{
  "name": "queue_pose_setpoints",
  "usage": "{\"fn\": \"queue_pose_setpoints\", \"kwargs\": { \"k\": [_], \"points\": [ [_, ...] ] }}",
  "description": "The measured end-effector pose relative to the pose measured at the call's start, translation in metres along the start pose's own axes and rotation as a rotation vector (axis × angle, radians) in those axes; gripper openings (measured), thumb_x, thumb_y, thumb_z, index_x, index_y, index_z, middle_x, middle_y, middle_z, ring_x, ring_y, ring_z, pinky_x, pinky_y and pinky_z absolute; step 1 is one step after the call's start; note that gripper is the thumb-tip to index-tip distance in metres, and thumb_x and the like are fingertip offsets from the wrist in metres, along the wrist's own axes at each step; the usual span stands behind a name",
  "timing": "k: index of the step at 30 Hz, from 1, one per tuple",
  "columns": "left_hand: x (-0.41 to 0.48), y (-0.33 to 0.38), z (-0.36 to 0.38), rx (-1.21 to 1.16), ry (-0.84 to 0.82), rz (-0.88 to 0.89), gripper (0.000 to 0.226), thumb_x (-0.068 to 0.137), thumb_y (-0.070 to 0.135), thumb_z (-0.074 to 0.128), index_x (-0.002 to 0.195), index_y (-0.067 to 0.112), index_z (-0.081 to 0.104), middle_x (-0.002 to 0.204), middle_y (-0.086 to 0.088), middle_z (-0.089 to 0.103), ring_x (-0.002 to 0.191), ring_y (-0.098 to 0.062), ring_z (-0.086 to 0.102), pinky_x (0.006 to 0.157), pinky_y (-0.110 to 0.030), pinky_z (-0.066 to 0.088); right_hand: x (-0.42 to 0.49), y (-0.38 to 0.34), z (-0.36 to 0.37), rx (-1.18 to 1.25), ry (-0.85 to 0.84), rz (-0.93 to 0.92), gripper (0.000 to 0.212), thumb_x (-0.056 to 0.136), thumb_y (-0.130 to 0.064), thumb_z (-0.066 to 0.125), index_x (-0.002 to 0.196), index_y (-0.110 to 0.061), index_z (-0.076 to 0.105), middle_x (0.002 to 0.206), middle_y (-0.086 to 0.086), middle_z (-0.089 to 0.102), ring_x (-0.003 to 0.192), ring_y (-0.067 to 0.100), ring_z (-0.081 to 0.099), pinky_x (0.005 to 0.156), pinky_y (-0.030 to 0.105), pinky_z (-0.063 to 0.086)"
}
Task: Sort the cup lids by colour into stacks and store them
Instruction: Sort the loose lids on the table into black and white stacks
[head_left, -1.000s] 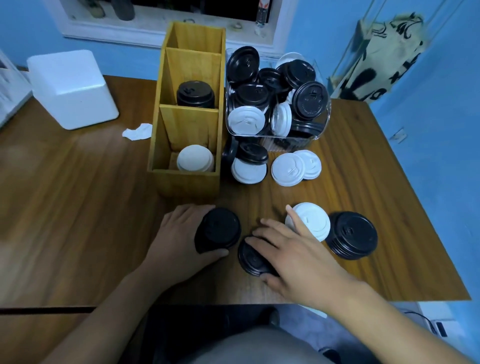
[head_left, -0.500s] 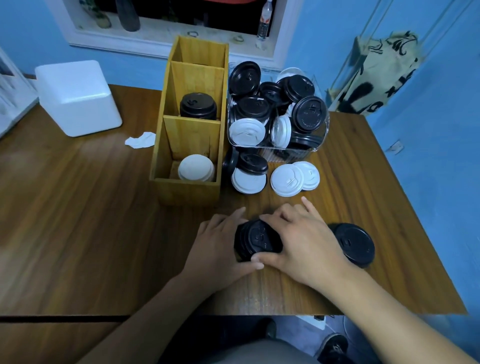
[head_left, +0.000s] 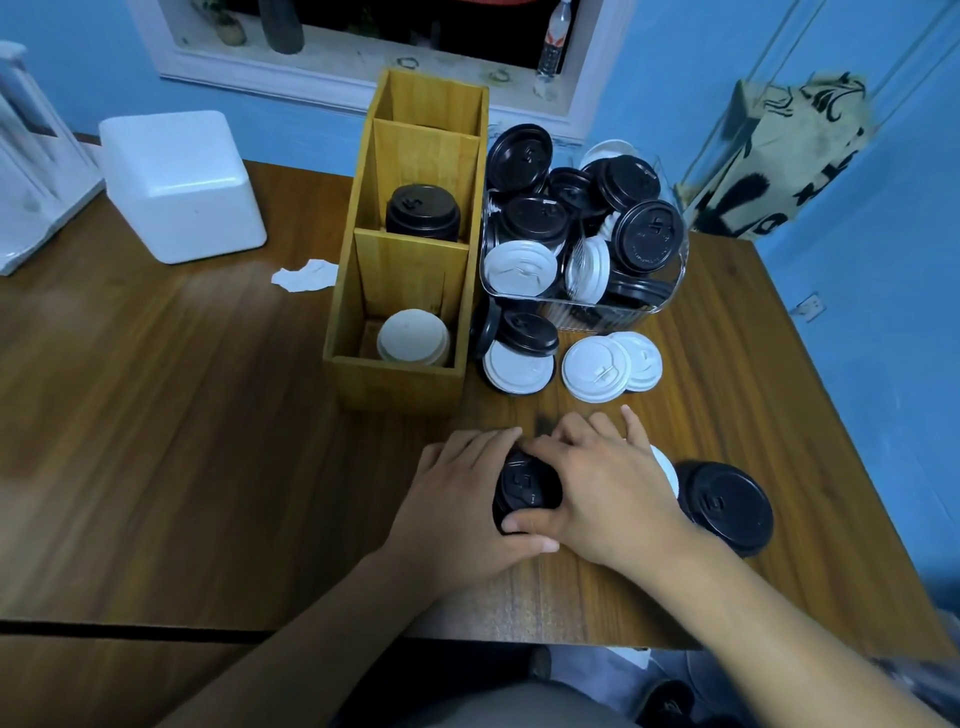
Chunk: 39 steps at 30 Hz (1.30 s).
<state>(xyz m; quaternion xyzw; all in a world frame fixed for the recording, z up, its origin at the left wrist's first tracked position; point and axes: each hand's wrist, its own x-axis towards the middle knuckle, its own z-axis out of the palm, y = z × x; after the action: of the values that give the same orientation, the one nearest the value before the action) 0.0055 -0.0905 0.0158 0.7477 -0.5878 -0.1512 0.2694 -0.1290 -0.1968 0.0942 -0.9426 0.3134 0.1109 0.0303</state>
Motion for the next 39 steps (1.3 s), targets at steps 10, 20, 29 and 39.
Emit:
{"fn": "queue_pose_setpoints", "kwargs": {
  "k": [10, 20, 29, 39],
  "points": [
    [0.002, 0.000, -0.005, -0.019, -0.005, -0.007, 0.089, 0.065, 0.087, 0.061, 0.137, 0.039, 0.044, 0.132, 0.027, 0.047, 0.130, 0.002, 0.034, 0.109, -0.031, 0.030, 0.089, 0.027, -0.023, 0.293, 0.328, 0.163, 0.051, 0.090, -0.069, 0.053, 0.119, -0.026, 0.059, 0.112, -0.003, 0.064, 0.110, 0.025, 0.056, 0.081, 0.037, 0.046],
    [0.002, -0.001, -0.006, -0.025, -0.012, -0.029, 0.095, 0.064, 0.086, 0.061, 0.143, 0.038, 0.040, 0.138, 0.027, 0.043, 0.133, 0.003, 0.030, 0.112, -0.028, 0.025, 0.120, 0.029, -0.029, 0.525, 0.263, 0.258, 0.047, 0.080, -0.053, 0.077, 0.104, -0.026, 0.048, 0.099, -0.006, 0.063, 0.094, 0.022, 0.061, 0.073, 0.037, 0.047],
    [0.001, 0.000, -0.004, -0.031, -0.021, -0.031, 0.108, 0.063, 0.076, 0.067, 0.152, 0.033, 0.025, 0.138, 0.021, 0.045, 0.132, -0.003, 0.036, 0.111, -0.036, 0.032, -0.002, 0.009, -0.023, 0.507, 0.284, 0.199, 0.050, 0.069, -0.057, 0.078, 0.105, -0.037, 0.050, 0.103, -0.011, 0.054, 0.096, 0.013, 0.054, 0.077, 0.029, 0.039],
    [0.002, 0.000, 0.000, -0.019, -0.002, -0.027, 0.098, 0.065, 0.069, 0.054, 0.151, 0.025, 0.034, 0.132, 0.018, 0.050, 0.127, -0.007, 0.041, 0.103, -0.032, 0.033, -0.010, -0.020, 0.009, 0.247, 0.147, 0.169, 0.069, 0.072, -0.071, 0.071, 0.129, -0.034, 0.058, 0.104, -0.005, 0.046, 0.101, 0.021, 0.051, 0.087, 0.033, 0.046]
  ]
}}
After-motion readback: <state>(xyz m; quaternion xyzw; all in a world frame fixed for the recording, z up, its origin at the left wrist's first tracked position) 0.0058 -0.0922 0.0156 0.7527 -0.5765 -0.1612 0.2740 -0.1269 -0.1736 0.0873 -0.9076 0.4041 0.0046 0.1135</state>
